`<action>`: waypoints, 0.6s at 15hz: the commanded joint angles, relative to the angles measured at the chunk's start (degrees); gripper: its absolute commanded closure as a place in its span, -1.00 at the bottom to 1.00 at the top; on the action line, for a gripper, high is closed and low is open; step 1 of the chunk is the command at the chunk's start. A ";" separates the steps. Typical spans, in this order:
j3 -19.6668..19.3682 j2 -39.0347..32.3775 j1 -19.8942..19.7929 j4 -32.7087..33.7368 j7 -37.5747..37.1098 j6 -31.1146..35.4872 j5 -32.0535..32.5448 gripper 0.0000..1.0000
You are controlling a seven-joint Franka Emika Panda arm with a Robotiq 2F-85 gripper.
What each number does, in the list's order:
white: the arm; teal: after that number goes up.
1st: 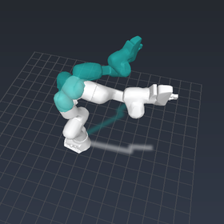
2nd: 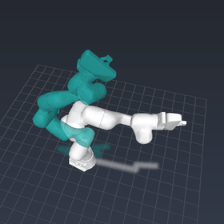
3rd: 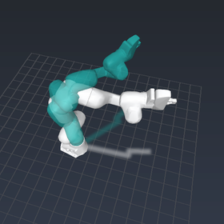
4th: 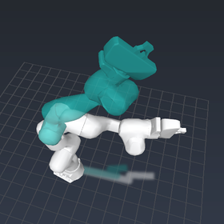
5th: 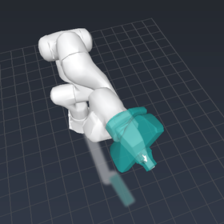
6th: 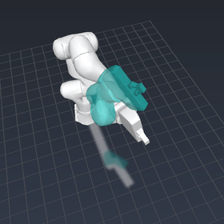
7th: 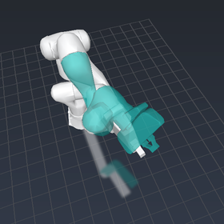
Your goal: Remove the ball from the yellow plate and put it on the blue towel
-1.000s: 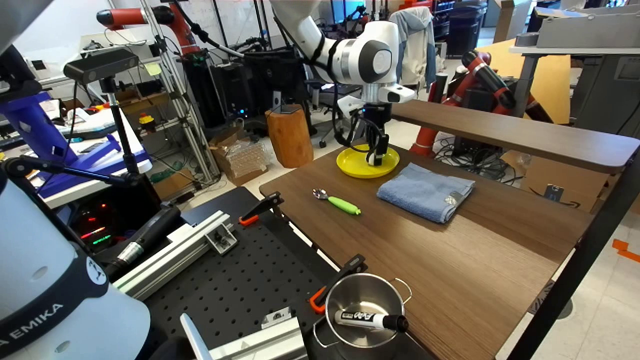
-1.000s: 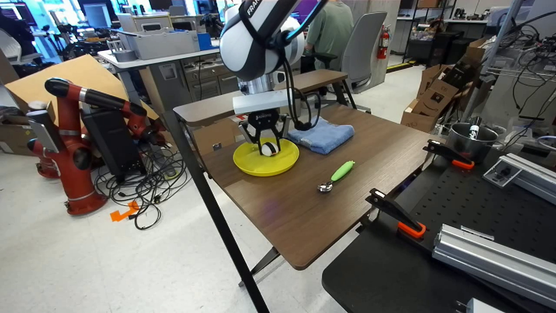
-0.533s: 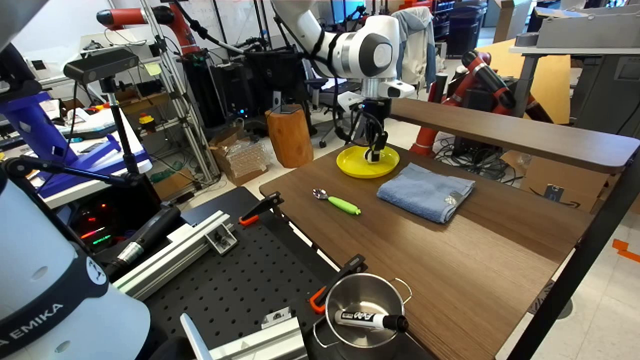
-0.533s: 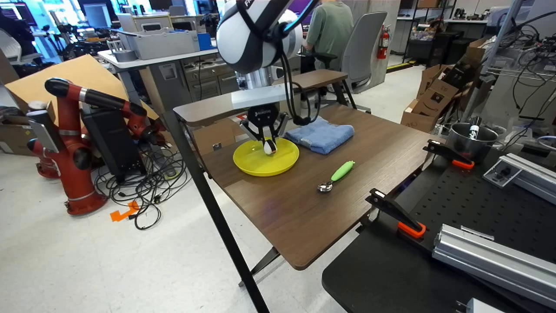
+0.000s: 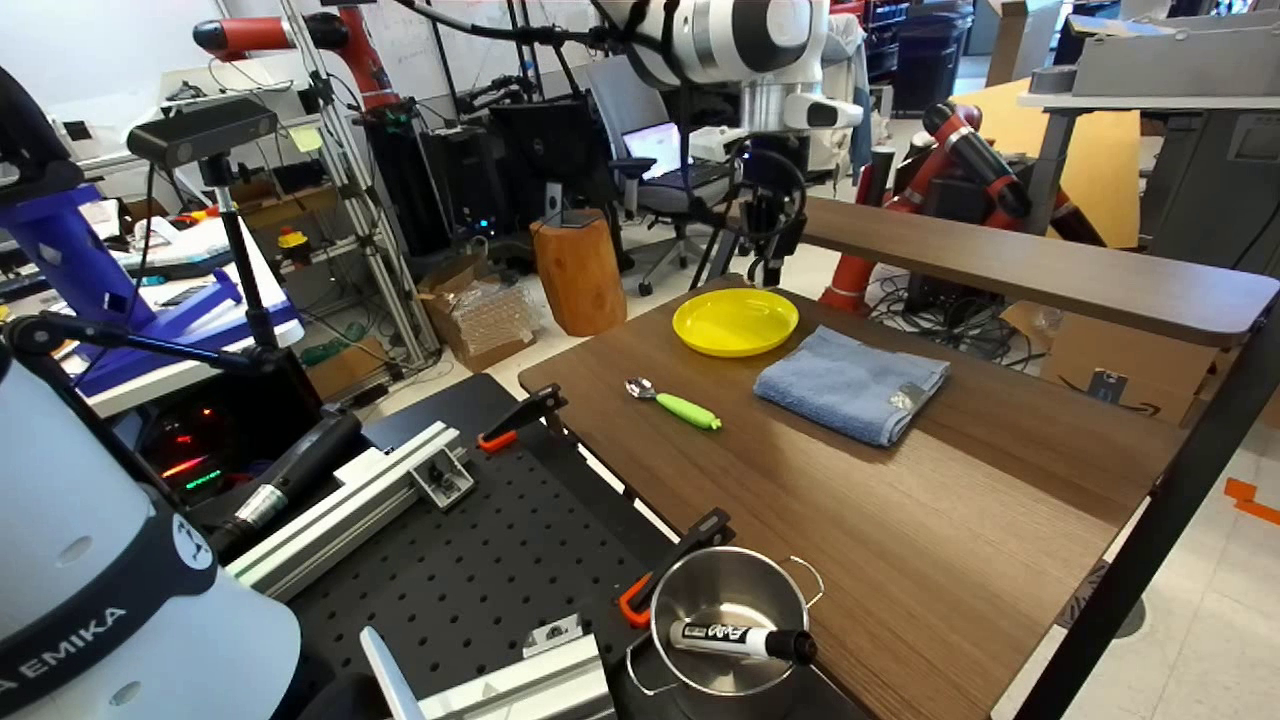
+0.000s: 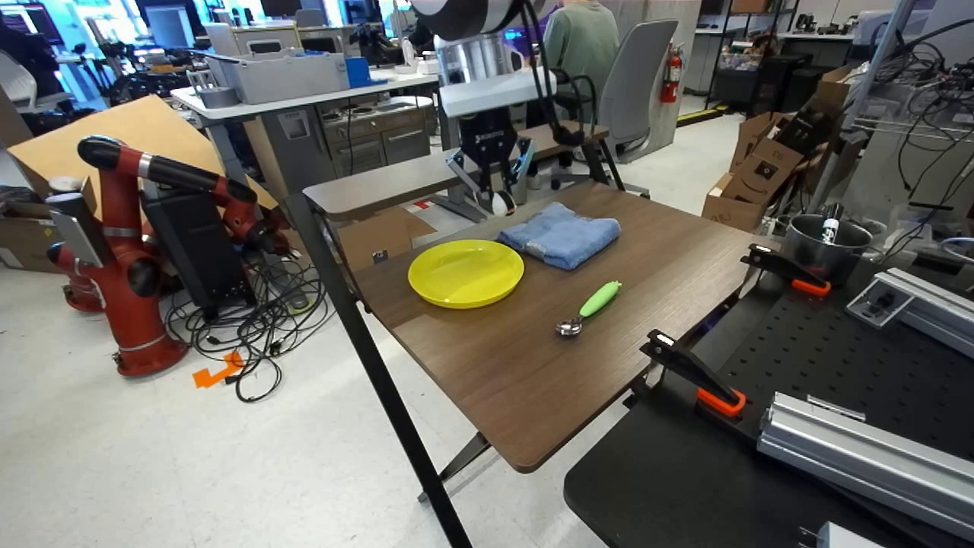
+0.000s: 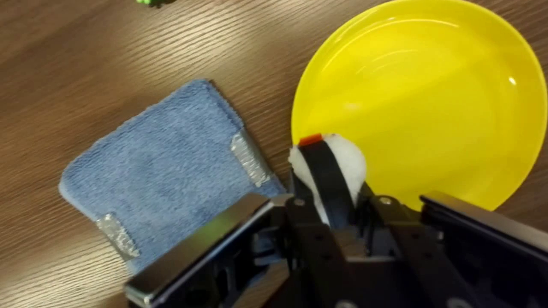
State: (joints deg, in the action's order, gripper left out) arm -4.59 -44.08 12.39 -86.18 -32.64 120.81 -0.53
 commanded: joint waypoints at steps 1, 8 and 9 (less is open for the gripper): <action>-0.36 4.05 -3.04 -4.05 3.67 -0.17 0.16 0.88; -1.85 -0.41 -8.90 -0.94 4.83 0.07 -0.80 0.88; -2.16 -1.36 -9.08 -0.77 4.39 -0.09 -0.52 0.88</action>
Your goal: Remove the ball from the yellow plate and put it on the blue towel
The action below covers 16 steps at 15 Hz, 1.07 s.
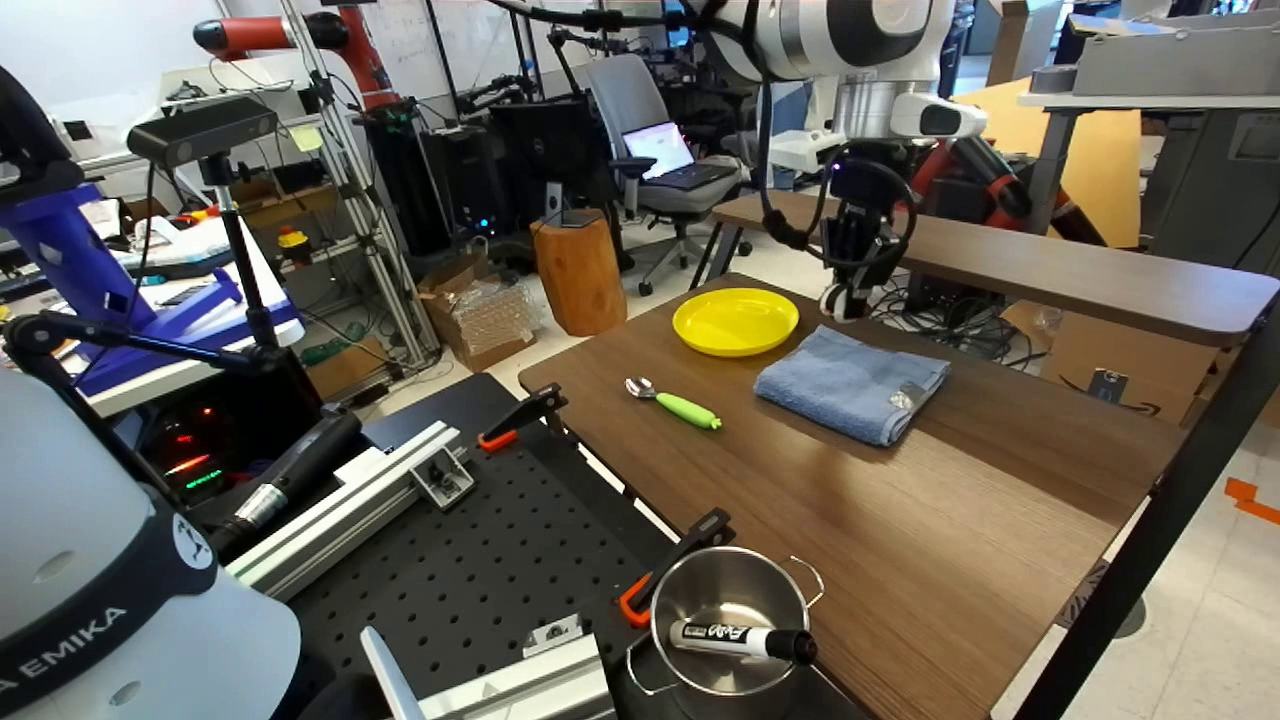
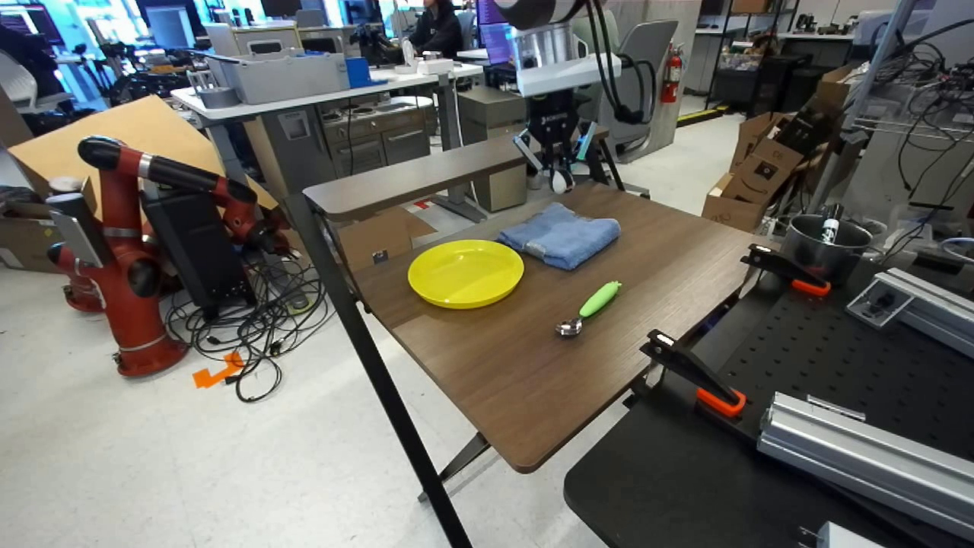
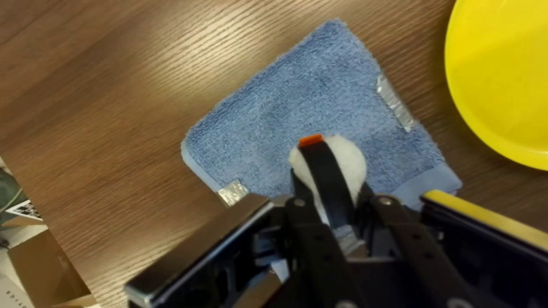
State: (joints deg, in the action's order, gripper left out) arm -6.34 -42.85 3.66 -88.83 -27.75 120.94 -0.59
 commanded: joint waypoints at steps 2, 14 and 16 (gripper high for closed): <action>-1.16 -4.92 -0.30 2.53 -1.24 0.25 0.10 0.88; -3.30 -10.17 0.63 6.77 -4.92 -0.26 0.54 -0.70; -3.12 -9.68 0.59 6.51 -4.76 -0.25 0.46 -0.98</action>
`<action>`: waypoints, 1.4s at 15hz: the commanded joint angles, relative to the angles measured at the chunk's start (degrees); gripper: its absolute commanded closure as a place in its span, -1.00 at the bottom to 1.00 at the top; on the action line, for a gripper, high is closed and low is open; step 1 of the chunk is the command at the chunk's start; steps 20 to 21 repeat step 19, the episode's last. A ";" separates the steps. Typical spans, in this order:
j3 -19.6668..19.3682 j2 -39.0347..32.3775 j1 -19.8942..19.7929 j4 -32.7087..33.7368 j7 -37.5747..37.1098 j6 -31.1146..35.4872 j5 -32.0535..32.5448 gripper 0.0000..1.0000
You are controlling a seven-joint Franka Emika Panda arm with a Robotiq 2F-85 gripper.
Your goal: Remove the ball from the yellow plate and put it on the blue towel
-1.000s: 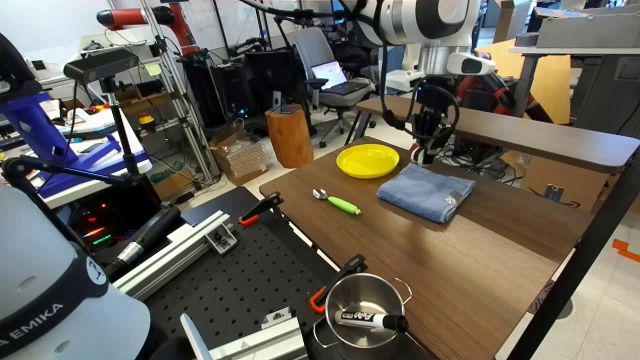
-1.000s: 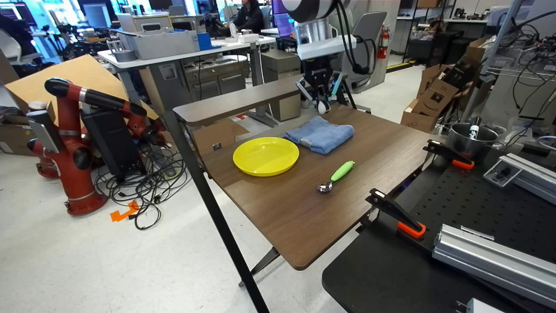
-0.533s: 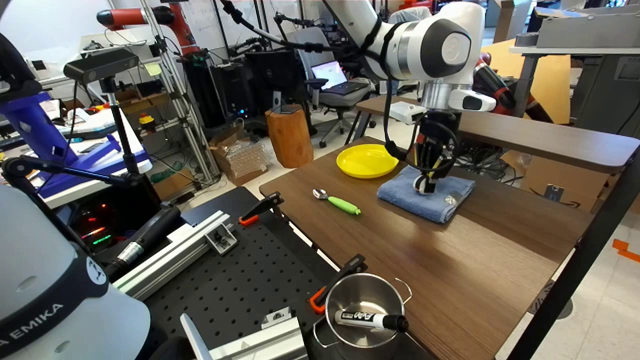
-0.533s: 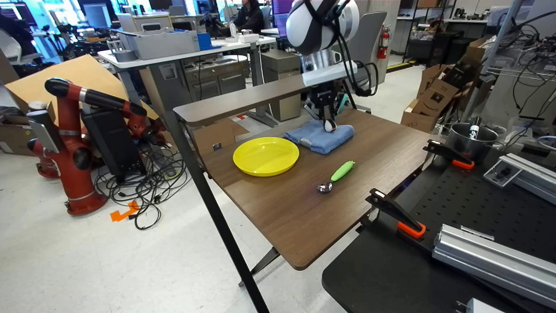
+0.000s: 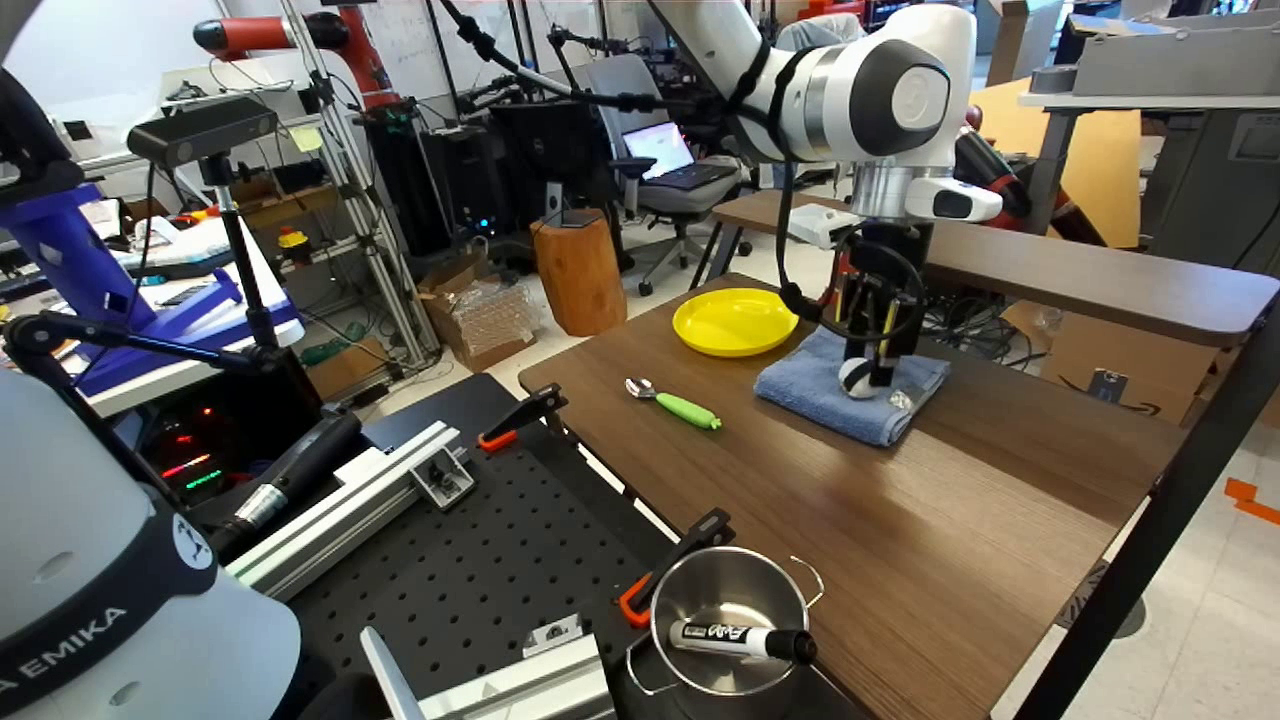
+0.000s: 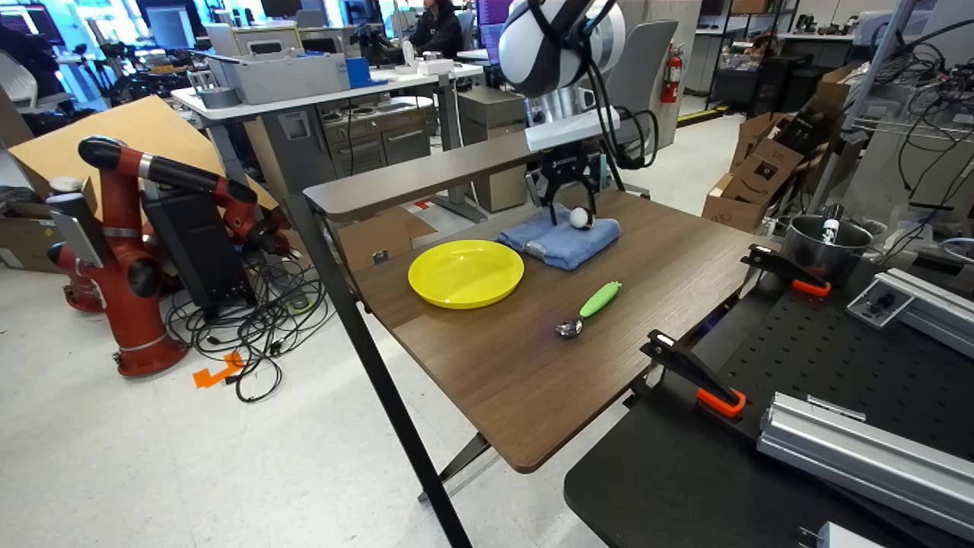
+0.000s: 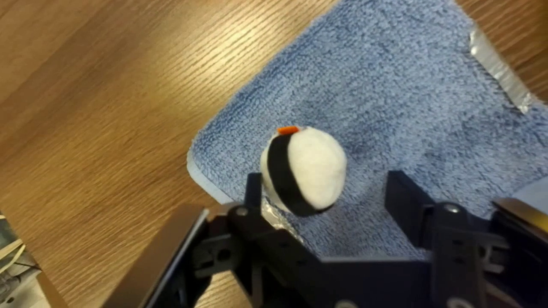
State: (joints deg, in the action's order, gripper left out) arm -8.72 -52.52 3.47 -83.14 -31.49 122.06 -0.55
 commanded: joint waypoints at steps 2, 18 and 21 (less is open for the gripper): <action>-0.47 0.99 0.72 0.03 -0.45 -1.43 0.31 -1.00; 1.74 19.22 0.82 -14.35 1.69 -5.18 0.19 -1.00; 1.74 19.21 0.82 -14.42 1.71 -5.18 0.19 -1.00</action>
